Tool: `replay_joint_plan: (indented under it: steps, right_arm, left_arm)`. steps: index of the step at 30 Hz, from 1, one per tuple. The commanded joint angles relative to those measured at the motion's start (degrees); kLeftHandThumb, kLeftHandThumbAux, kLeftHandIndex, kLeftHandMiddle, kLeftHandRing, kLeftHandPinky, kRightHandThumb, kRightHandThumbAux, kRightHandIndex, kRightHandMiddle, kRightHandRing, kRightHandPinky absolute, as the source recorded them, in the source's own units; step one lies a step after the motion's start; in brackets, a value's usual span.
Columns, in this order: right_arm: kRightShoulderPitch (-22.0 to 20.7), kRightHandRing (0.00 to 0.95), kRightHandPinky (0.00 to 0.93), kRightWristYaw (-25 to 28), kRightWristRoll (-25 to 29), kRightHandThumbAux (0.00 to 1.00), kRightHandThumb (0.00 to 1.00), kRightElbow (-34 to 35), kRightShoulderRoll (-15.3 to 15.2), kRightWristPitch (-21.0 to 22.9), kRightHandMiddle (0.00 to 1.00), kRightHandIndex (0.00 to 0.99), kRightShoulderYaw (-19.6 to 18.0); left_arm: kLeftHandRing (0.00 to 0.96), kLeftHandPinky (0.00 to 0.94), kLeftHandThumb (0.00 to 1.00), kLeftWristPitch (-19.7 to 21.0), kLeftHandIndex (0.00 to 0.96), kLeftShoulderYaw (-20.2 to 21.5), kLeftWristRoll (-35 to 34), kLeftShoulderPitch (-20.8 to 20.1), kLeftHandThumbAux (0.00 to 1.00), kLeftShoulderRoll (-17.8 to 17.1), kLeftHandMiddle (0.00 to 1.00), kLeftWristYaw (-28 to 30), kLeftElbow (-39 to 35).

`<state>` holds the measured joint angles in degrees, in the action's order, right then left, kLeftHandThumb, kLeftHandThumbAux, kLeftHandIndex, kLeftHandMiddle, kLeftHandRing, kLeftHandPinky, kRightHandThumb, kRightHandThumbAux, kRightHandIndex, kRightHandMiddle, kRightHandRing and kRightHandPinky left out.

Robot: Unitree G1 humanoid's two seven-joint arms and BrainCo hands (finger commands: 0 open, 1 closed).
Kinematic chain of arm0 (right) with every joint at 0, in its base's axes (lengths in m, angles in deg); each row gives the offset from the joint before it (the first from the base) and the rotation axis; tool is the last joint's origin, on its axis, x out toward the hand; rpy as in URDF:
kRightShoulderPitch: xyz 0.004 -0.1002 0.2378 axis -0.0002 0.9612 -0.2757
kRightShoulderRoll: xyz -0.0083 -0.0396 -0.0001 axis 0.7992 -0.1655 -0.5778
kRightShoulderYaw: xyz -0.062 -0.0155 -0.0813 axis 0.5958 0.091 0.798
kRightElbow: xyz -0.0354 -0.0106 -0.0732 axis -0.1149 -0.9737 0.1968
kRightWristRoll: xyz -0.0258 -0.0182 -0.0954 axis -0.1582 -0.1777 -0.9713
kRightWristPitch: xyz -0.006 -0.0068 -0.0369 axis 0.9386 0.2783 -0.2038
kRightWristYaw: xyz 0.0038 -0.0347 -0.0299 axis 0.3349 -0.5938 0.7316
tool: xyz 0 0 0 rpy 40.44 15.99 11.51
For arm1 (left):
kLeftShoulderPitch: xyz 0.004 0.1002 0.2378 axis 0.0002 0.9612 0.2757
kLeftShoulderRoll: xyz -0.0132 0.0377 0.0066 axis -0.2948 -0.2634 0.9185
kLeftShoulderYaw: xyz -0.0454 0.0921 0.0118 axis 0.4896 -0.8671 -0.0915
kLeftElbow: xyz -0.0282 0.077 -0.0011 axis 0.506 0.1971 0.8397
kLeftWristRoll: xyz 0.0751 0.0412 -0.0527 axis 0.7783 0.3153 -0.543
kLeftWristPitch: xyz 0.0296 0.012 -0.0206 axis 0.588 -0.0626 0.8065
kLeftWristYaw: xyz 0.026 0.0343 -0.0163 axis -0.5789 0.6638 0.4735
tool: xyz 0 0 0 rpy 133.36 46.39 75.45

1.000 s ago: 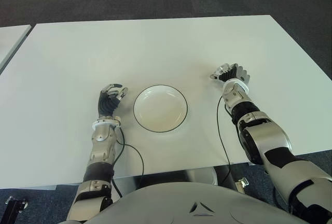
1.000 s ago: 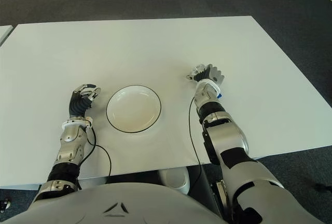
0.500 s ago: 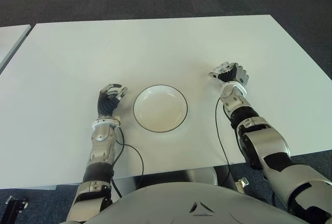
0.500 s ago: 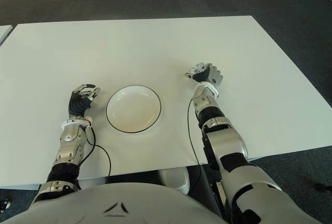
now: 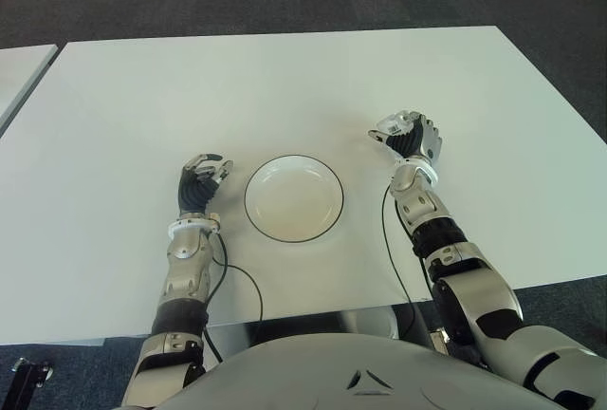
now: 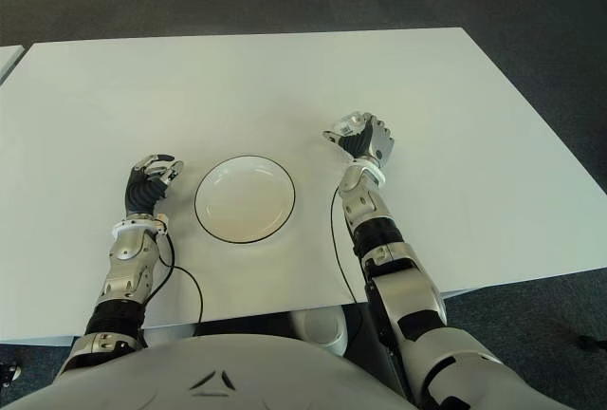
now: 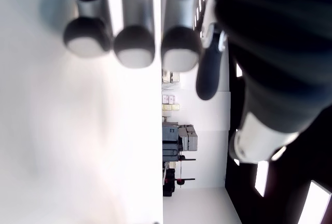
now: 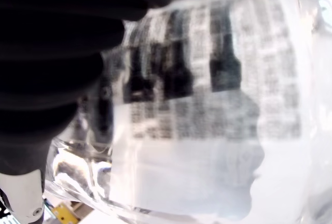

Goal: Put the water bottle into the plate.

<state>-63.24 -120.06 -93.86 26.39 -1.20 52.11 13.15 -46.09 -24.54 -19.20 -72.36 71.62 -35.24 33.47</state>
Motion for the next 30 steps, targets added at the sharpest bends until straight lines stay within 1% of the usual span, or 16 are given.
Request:
replay_joint_plan:
  steps: [1,3,8,10,14,18,21,23,26,27,30]
  right_arm:
    - [2.65,0.860,0.856,-2.46,-3.36,0.712,0.738,12.49,1.66,-2.22,0.858,0.440,1.88]
    - [3.25,0.863,0.859,-2.32,-3.87,0.712,0.739,14.48,2.06,-2.04,0.862,0.440,2.09]
    - [4.95,0.873,0.873,-3.30,-4.99,0.712,0.739,17.87,2.56,-6.59,0.872,0.440,3.55]
    - [5.78,0.881,0.885,-3.75,-5.66,0.712,0.740,19.31,2.67,-9.35,0.879,0.440,4.57]
    - [6.78,0.890,0.892,-4.48,-6.20,0.712,0.741,20.39,2.00,-16.31,0.888,0.440,5.92]
    - [6.83,0.896,0.894,-4.51,-5.93,0.711,0.743,19.18,1.04,-24.66,0.892,0.441,6.92]
    - [6.07,0.899,0.897,-6.20,-7.42,0.711,0.744,16.21,1.54,-30.24,0.895,0.441,8.83]
    - [5.67,0.902,0.899,-7.23,-8.41,0.711,0.745,14.49,2.07,-33.28,0.899,0.441,9.99]
    - [5.24,0.906,0.902,-7.78,-9.14,0.711,0.746,12.98,2.26,-36.57,0.904,0.441,10.71]
    - [5.01,0.906,0.902,-7.56,-9.55,0.711,0.746,12.41,2.08,-38.50,0.905,0.441,11.43]
    - [4.20,0.911,0.906,-7.49,-10.79,0.711,0.746,10.84,1.47,-42.40,0.911,0.440,12.62]
  left_arm:
    - [0.906,0.888,0.701,2.89,0.438,0.25,-0.68,1.15,0.723,0.31,0.917,0.34,1.90]
    - [0.905,0.886,0.701,2.85,0.438,0.31,-0.83,1.09,0.723,0.31,0.916,0.43,2.05]
    - [0.904,0.885,0.701,2.71,0.438,0.49,-1.35,0.85,0.723,0.41,0.914,0.55,2.54]
    - [0.905,0.887,0.701,2.59,0.438,0.56,-1.64,0.73,0.723,0.48,0.915,0.66,2.76]
    - [0.906,0.889,0.701,2.16,0.438,0.55,-1.84,0.59,0.722,0.46,0.916,0.80,3.17]
    - [0.905,0.888,0.701,1.65,0.438,0.12,-0.95,0.70,0.723,0.32,0.918,0.26,3.16]
    - [0.905,0.888,0.701,1.65,0.438,-0.13,-0.32,0.81,0.723,0.27,0.918,-0.16,2.94]
    - [0.906,0.889,0.701,1.84,0.438,-0.17,-0.11,0.85,0.723,0.24,0.919,-0.33,2.81]
    - [0.906,0.889,0.701,2.20,0.438,-0.11,-0.06,0.77,0.723,0.25,0.918,-0.38,2.76]
    - [0.906,0.888,0.701,2.22,0.438,-0.02,-0.21,0.70,0.723,0.26,0.918,-0.27,2.85]
    - [0.903,0.883,0.701,2.06,0.438,0.11,-0.37,0.56,0.723,0.28,0.915,-0.12,3.08]
